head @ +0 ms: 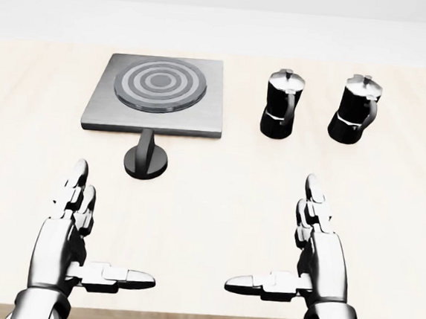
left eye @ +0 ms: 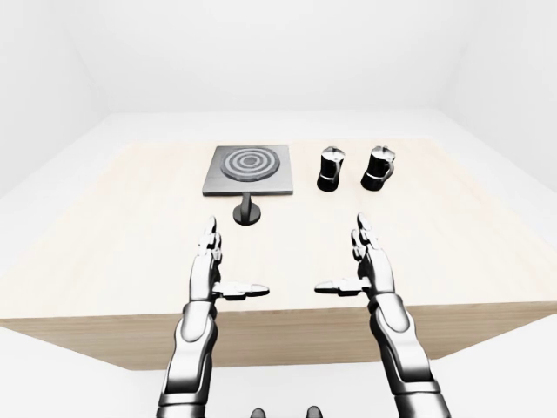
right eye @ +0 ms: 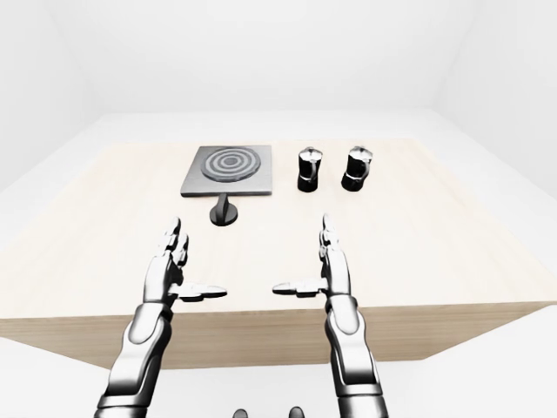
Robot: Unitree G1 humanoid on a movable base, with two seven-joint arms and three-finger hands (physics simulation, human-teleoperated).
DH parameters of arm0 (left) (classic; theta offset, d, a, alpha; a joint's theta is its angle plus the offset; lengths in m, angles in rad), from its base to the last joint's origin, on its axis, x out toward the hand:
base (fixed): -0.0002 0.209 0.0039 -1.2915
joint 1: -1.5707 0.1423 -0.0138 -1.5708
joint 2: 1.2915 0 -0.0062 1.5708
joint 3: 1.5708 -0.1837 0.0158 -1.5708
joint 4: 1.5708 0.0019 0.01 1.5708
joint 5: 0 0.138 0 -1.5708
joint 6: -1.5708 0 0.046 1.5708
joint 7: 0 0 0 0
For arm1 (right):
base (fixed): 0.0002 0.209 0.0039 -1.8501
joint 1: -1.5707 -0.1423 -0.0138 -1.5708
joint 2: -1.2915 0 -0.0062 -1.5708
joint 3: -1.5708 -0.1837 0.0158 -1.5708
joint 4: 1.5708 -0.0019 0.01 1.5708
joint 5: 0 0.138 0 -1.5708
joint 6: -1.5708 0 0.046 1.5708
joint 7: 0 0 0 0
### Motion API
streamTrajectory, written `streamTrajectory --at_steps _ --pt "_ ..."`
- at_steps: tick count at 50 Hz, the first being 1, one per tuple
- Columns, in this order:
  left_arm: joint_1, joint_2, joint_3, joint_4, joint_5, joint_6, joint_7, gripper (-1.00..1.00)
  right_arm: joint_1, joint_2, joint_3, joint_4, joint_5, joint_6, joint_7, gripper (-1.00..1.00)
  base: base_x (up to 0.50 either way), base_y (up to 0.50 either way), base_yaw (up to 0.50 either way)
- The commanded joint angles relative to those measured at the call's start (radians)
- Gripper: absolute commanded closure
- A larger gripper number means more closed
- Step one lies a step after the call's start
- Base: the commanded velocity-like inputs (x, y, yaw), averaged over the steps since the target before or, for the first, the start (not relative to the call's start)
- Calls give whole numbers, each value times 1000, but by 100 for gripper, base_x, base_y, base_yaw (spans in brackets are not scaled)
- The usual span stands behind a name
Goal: Turn off the stove.
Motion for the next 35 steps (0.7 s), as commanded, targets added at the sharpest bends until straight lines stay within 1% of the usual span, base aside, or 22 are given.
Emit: streamTrajectory --at_steps 1,3,5,7,9,13,14,16,17,20,23,26,29,31,35 --pt "-8 13 23 24 -1 -27 -21 -100 -33 -12 -14 0 -8 46 16 -100 0 0 0" --pt "-4 12 21 18 -1 -29 -27 -100 -30 -11 -16 -10 -1 41 24 -100 0 0 0" --pt "-1 13 18 16 6 -46 -32 -100 -27 -12 -18 -19 -12 47 13 -100 0 0 0" --pt "0 10 18 0 1 -30 -35 -100 -26 -11 -19 -28 -7 50 16 -100 0 0 0" --pt "4 9 16 -10 -1 -26 -38 -100 -26 -11 -18 -31 -9 51 17 -100 0 0 0" --pt "12 10 12 -2 6 -48 -45 -100 -27 -10 -16 -28 -10 49 21 -100 0 0 0" --pt "13 10 11 -7 5 -44 -49 -100 -28 -10 -16 -24 -10 45 21 -100 0 0 0" --pt "13 10 12 -15 3 -39 -53 -100 -30 -11 -17 -29 -9 51 22 -100 0 0 0" --pt "11 10 14 -20 1 -33 -54 -100 -31 -12 -16 -31 -12 55 23 -100 0 0 0" --pt "10 9 15 -29 -2 -23 -56 -100 -33 -12 -16 -31 -11 58 26 -100 0 0 0" --pt "10 9 15 -28 -4 -20 -57 -100 -33 -12 -14 -30 -13 60 29 -100 0 0 0" --pt "12 9 15 -28 -4 -22 -58 -100 -31 -12 -16 -34 -14 61 29 -100 0 0 0" --pt "12 9 15 -33 -6 -18 -58 -100 -29 -12 -16 -31 -15 57 30 -100 0 0 0" --pt "11 9 15 -33 -7 -18 -59 -100 -30 -12 -15 -38 -15 65 31 -100 0 0 0" --pt "5 10 17 -31 -9 -14 -60 -100 -35 -13 -16 -36 -15 70 33 -100 0 0 0"
